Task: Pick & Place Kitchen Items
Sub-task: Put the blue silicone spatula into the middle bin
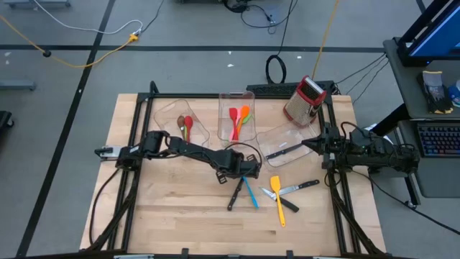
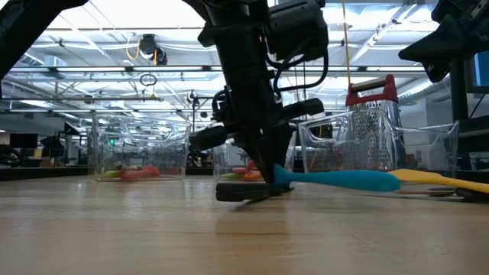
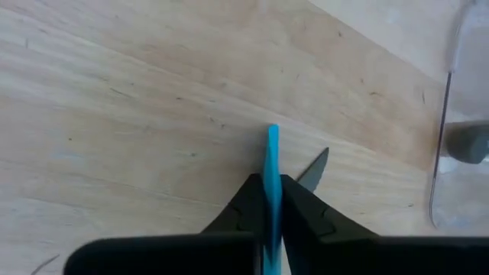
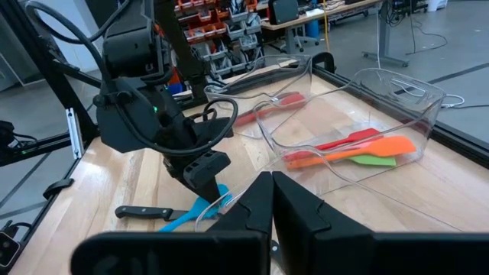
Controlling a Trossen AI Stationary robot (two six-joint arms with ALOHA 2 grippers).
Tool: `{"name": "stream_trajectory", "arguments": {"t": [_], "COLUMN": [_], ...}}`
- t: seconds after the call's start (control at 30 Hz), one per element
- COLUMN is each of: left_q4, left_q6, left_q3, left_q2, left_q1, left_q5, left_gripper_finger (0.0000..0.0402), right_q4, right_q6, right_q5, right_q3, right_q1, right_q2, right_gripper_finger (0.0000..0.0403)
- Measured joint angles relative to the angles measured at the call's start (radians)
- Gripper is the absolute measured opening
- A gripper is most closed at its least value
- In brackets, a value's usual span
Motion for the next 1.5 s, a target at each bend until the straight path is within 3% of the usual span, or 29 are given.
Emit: {"name": "stream_trajectory", "arguments": {"t": [0.63,1.0,1.2,1.5], "left_q4": [0.023,0.069,0.106,0.169], "left_q6": [0.116,0.279,0.435,0.734], "left_q3": [-0.002,0.000,0.000,0.001], "left_q2": [-0.209,-0.369,-0.436,-0.474], "left_q1": [-0.023,-0.015,0.055,0.307], "left_q5": [-0.184,-0.323,-0.311,-0.069], "left_gripper_finger": [0.0008,0.0008,0.0008,0.0008], "right_q4": [0.000,0.000,0.000,0.000], "right_q6": [0.000,0.000,0.000,0.001], "right_q5": [-0.001,-0.004,-0.004,-0.001], "right_q3": [0.000,0.000,0.000,0.000], "right_q1": [0.000,0.000,0.000,0.000], "right_q2": [0.000,0.000,0.000,0.000], "right_gripper_finger": [0.0004,0.0004,0.0004,0.0004]}}
